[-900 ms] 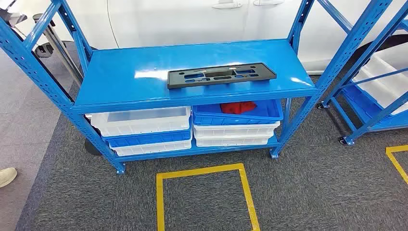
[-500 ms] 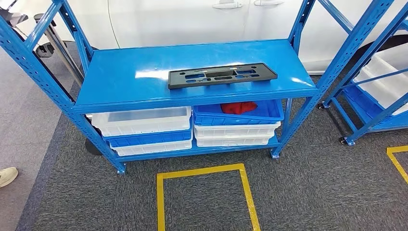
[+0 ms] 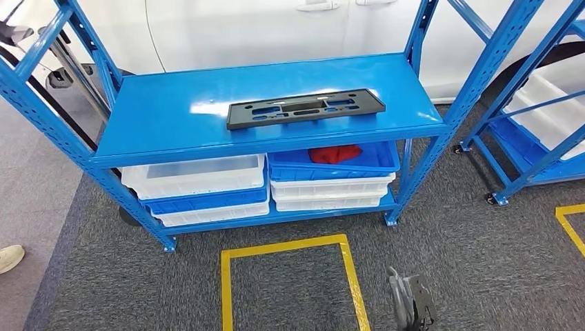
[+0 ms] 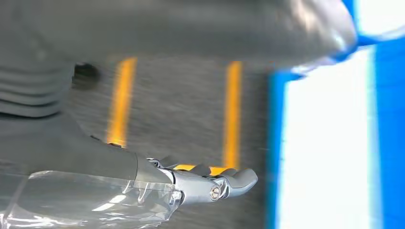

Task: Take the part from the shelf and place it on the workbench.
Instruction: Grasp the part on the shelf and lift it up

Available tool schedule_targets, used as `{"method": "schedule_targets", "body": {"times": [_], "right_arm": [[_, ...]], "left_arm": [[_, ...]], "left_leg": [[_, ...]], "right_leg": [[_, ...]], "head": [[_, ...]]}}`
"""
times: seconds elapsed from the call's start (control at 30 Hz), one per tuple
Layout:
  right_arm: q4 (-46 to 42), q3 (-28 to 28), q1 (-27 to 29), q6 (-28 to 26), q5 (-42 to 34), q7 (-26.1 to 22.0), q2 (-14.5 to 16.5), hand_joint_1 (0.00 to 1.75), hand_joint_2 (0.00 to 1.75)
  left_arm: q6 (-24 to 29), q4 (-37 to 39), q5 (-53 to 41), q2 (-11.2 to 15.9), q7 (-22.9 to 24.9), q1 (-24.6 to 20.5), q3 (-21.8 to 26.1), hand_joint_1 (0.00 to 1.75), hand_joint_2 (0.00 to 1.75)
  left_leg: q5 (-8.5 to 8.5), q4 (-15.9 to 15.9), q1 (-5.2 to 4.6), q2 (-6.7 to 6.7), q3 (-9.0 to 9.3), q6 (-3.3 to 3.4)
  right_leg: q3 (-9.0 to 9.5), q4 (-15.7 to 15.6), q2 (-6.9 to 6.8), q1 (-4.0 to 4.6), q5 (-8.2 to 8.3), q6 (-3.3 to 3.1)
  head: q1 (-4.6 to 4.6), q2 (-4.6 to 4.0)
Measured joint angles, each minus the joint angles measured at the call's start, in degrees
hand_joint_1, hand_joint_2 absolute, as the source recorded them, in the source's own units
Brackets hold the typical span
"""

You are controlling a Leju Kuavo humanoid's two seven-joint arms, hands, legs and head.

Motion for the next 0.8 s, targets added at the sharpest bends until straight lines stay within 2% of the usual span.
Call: {"method": "schedule_targets", "body": {"times": [0.07, 0.1, 0.17, 0.2, 0.23, 0.27, 0.33, 0.37, 0.4, 0.5, 0.57, 0.6, 0.67, 0.7, 0.73, 0.77, 0.8], "right_arm": [[-4.0, 0.9, -0.3, 0.9, -0.9, -1.1, 0.0, 0.0, 0.0], [-6.0, 1.4, -0.5, 1.3, -1.3, -1.7, 0.0, 0.0, 0.0], [-9.6, 2.4, -0.9, 2.1, -2.2, -2.7, -0.1, 0.0, 0.0], [-11.4, 2.9, -1.0, 2.6, -2.6, -3.2, -0.1, 0.0, 0.0], [-13.2, 3.5, -1.2, 3.0, -3.0, -3.8, -0.1, 0.0, 0.0], [-15.1, 4.1, -1.4, 3.5, -3.5, -4.3, -0.1, 0.0, 0.0], [-19.0, 5.4, -2.0, 4.3, -4.4, -5.4, -0.1, 0.0, 0.0], [-20.8, 6.0, -2.4, 4.7, -4.9, -5.9, -0.1, 0.0, 0.0], [-22.7, 6.7, -2.8, 5.1, -5.3, -6.4, -0.2, 0.0, 0.0], [-28.1, 8.5, -3.6, 6.3, -6.8, -8.0, -0.4, 0.0, 0.0], [-31.8, 9.7, -4.2, 7.1, -7.9, -9.1, -0.7, 0.0, 0.0], [-33.5, 10.2, -4.5, 7.4, -8.4, -9.6, -0.8, 0.0, 0.0], [-36.8, 11.1, -5.0, 8.1, -9.5, -10.7, -1.2, 0.0, 0.0], [-38.4, 11.6, -5.1, 8.5, -10.1, -11.2, -1.3, 0.0, 0.0], [-40.2, 12.2, -5.1, 9.0, -10.6, -11.7, -1.5, 0.0, 0.0], [-41.9, 12.7, -5.2, 9.4, -11.2, -12.3, -1.6, 0.0, 0.0], [-43.7, 13.3, -5.4, 9.8, -11.8, -12.8, -1.7, 0.0, 0.0]], "left_arm": [[0.1, 0.2, -1.0, -0.1, -0.1, -0.3, 1.5, 0.0, 0.0], [0.2, 0.3, -1.5, -0.1, -0.1, -0.5, 2.3, 0.0, 0.0], [0.4, 0.5, -2.4, -0.1, -0.2, -0.7, 3.9, 0.0, 0.0], [0.5, 0.6, -2.9, -0.1, -0.2, -0.8, 4.6, 0.0, 0.0], [0.6, 0.7, -3.4, -0.1, -0.2, -0.8, 5.4, 0.0, 0.0], [0.7, 0.9, -3.9, -0.1, -0.2, -0.9, 6.2, 0.0, 0.0], [0.9, 1.1, -4.9, -0.2, -0.2, -1.1, 7.9, 0.0, 0.0], [1.0, 1.2, -5.4, -0.2, -0.2, -1.3, 8.7, 0.0, 0.0], [1.1, 1.3, -5.9, -0.2, -0.2, -1.5, 9.5, 0.0, 0.0], [1.5, 1.6, -7.3, -0.2, -0.1, -2.0, 12.0, 0.0, 0.0], [1.8, 1.8, -8.3, -0.4, 0.0, -2.2, 13.6, 0.0, 0.0], [1.9, 1.9, -8.7, -0.4, 0.0, -2.4, 14.3, 0.0, 0.0], [2.1, 2.2, -9.7, -0.6, 0.1, -2.8, 15.9, 0.0, 0.0], [2.2, 2.4, -10.2, -0.6, 0.2, -2.9, 16.8, 0.0, 0.0], [2.3, 2.5, -10.7, -0.7, 0.2, -3.0, 17.6, 0.0, 0.0], [2.4, 2.7, -11.2, -0.7, 0.3, -3.1, 18.5, 0.0, 0.0], [2.5, 2.8, -11.7, -0.8, 0.3, -3.2, 19.4, 0.0, 0.0]], "left_leg": [[-1.56, 2.2, 0.19, 0.02, -0.96, -0.36], [-3.19, 5.2, 0.2, 0.03, -2.34, -0.4], [-6.7, 13.4, 0.05, 0.03, -6.37, -0.32], [-7.52, 16.5, -0.06, 0.03, -8.03, -0.21], [-7.12, 17.6, -0.2, 0.03, -8.74, 0.04], [-5.61, 16.3, -0.38, 0.02, -8.38, 0.41], [-1.13, 8.7, -0.94, -0.02, -5.32, 1.58], [0.35, 5.1, -1.23, -0.04, -3.85, 2.12], [1.13, 2.8, -1.5, -0.05, -2.9, 2.49], [1.38, 1.1, -1.74, -0.08, -2.46, 2.92], [1.92, 0.2, -1.52, -0.03, -2.11, 3.46], [2.14, -0.1, -1.39, 0.02, -1.96, 3.71], [2.21, -0.3, -1.5, 0.06, -1.99, 4.0], [2.19, -0.3, -1.55, 0.06, -2.01, 4.04], [2.16, -0.2, -1.58, 0.06, -1.99, 4.05], [2.12, -0.2, -1.6, 0.05, -1.93, 4.03], [2.05, -0.2, -1.61, 0.04, -1.81, 3.97]], "right_leg": [[-0.04, -0.1, -0.04, 0.04, 0.11, -0.91], [-0.03, -0.2, -0.09, 0.11, 0.14, -1.25], [-0.08, -0.2, -0.15, 0.49, 0.09, -1.62], [-0.05, -0.2, -0.17, 0.71, 0.05, -1.73], [0.04, -0.2, -0.15, 0.93, 0.01, -1.81], [0.19, -0.2, -0.11, 1.12, -0.04, -1.87], [0.54, -0.2, -0.02, 1.36, -0.18, -1.9], [0.57, -0.1, 0.02, 1.51, -0.24, -1.79], [0.49, -0.1, 0.05, 1.58, -0.25, -1.57], [0.27, -0.3, 0.05, 1.51, -0.07, -0.52], [-0.15, 0.8, -0.07, 1.43, -1.02, 0.12], [-1.11, 2.9, -0.14, 1.41, -2.34, 0.38], [-4.62, 10.1, -0.22, 1.29, -5.8, 0.73], [-6.33, 13.4, -0.23, 1.26, -6.86, 0.85], [-7.3, 15.0, -0.24, 1.25, -6.87, 0.92], [-7.19, 14.5, -0.26, 1.25, -5.76, 0.91], [-5.93, 11.7, -0.28, 1.25, -3.74, 0.8]], "head": [[-0.01, 0.0], [-0.01, 0.0], [-0.01, 0.0], [-0.01, 0.0], [-0.01, 0.0], [-0.01, 0.0], [-0.01, 0.0], [-0.01, 0.0], [-0.01, 0.0], [-0.01, 0.0], [0.0, 0.0], [0.01, 0.0], [0.0, 0.0], [0.01, 0.0], [0.01, 0.0], [0.01, 0.0], [0.02, 0.0]]}}
